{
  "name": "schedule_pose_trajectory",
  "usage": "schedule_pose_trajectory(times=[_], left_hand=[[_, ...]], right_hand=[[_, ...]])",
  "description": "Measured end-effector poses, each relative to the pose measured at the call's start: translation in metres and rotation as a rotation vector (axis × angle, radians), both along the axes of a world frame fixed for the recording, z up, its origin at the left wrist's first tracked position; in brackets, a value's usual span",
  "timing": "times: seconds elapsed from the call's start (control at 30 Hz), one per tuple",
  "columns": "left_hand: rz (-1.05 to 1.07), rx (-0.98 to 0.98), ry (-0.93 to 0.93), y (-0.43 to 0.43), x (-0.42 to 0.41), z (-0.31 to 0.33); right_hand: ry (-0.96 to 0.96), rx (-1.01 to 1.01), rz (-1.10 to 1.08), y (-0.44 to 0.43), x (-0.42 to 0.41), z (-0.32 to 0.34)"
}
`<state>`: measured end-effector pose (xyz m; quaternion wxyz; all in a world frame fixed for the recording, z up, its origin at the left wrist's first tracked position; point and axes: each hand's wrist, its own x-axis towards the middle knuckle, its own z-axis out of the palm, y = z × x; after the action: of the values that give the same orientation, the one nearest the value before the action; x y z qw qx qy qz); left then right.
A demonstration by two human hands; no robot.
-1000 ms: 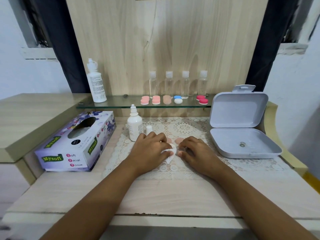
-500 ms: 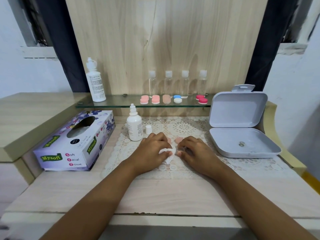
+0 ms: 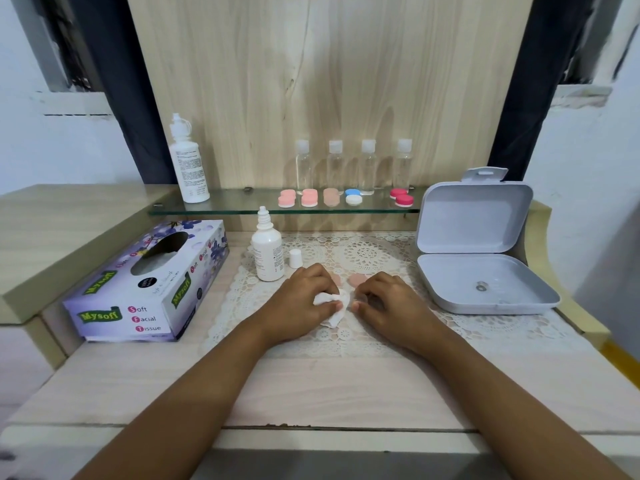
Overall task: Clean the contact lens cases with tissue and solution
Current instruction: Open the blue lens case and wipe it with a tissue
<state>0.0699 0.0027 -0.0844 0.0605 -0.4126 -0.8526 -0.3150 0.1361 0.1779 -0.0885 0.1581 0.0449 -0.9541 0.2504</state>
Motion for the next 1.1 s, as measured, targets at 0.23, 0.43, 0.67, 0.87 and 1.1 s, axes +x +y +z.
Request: schedule_pose_trajectory(times=[0.23, 0.43, 0.67, 0.87, 1.1], left_hand=[[0.083, 0.319, -0.212, -0.001, 0.006, 0.011], [0.085, 0.48, -0.303, 0.003, 0.013, 0.017], [0.049, 0.573, -0.493, 0.008, 0.018, 0.02], [0.048, 0.533, -0.402, 0.005, 0.015, 0.018], [0.158, 0.236, -0.187, -0.003, 0.01, 0.012]], right_hand=[[0.002, 0.04, -0.017, -0.001, -0.001, -0.003], [0.069, -0.092, -0.025, -0.006, 0.002, 0.004], [0.135, -0.649, 0.097, -0.014, 0.016, 0.021], [0.073, -1.023, 0.127, -0.005, 0.016, 0.029], [0.275, -0.898, -0.066, 0.009, 0.02, 0.033]])
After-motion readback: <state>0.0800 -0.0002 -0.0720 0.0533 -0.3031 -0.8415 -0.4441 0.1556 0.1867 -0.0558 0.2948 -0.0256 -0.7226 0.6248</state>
